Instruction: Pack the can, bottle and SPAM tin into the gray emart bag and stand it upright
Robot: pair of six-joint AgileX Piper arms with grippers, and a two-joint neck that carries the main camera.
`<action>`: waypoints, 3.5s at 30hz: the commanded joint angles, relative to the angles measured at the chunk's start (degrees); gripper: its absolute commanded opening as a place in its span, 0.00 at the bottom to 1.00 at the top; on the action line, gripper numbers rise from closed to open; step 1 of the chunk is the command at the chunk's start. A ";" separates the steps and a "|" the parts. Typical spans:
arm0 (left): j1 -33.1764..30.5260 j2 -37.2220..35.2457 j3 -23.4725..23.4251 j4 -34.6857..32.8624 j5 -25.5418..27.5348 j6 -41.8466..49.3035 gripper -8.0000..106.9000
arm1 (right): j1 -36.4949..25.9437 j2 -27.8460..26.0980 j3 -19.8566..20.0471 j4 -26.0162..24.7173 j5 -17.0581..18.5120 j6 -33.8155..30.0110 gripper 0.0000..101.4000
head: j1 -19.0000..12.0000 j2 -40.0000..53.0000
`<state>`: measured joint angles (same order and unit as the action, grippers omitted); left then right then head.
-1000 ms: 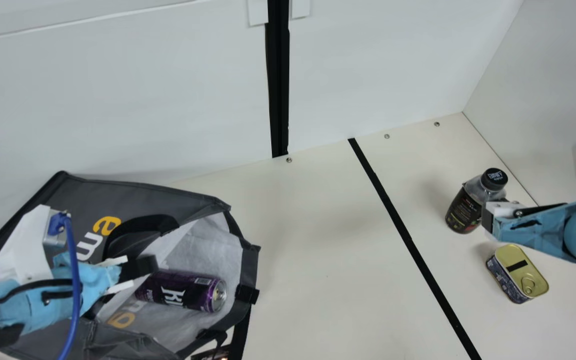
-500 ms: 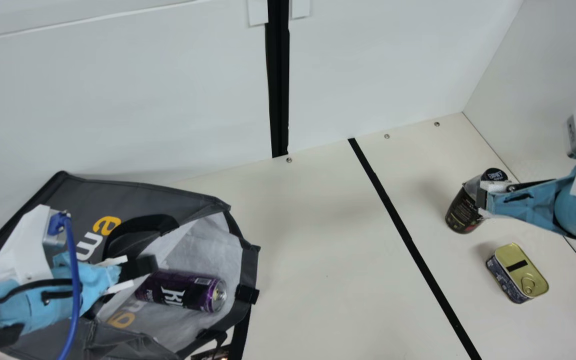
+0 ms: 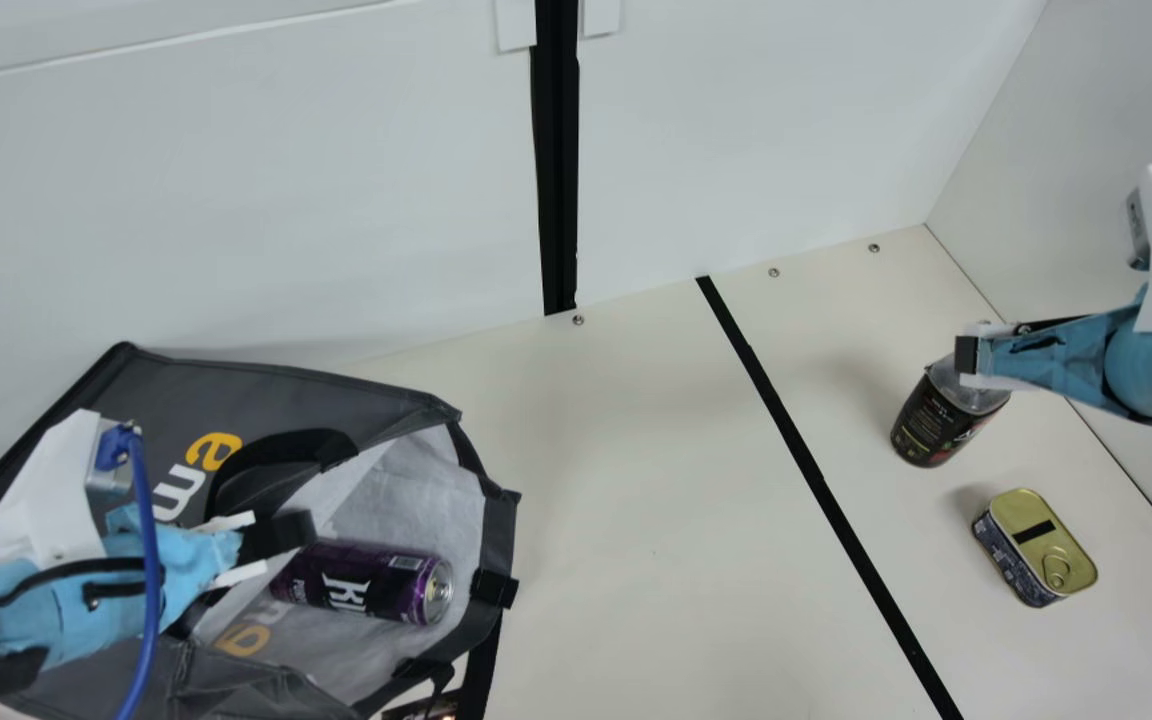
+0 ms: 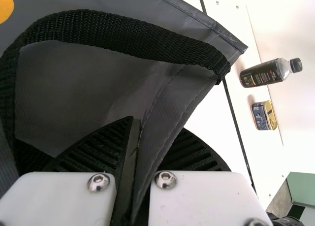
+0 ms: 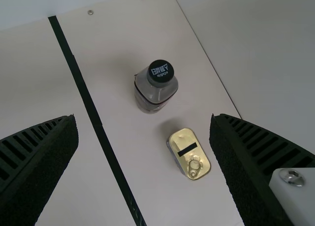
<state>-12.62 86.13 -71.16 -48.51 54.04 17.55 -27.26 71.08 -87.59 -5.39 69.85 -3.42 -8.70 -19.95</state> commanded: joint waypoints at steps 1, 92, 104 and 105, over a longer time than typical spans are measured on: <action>0.00 0.00 0.00 0.00 0.00 0.00 0.00 | -0.28 0.90 -0.50 0.41 0.05 -0.34 0.94 | -1.30 -0.05; 0.00 0.00 0.00 0.00 0.00 0.00 0.00 | -6.82 30.95 -6.71 7.65 -6.46 -7.92 0.00 | -1.30 -0.05; 0.00 0.00 0.00 0.00 0.00 0.00 0.00 | -8.29 29.58 -7.88 11.37 -5.28 -13.10 0.00 | -1.30 -0.05; 0.00 0.00 0.00 0.00 0.00 0.00 0.00 | -8.36 29.45 -8.09 11.73 -5.13 -13.74 0.00 | -1.30 -0.05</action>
<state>-12.62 86.13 -71.16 -48.51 54.04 17.55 -35.65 100.58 -95.53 5.91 64.48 -16.49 -8.70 -19.86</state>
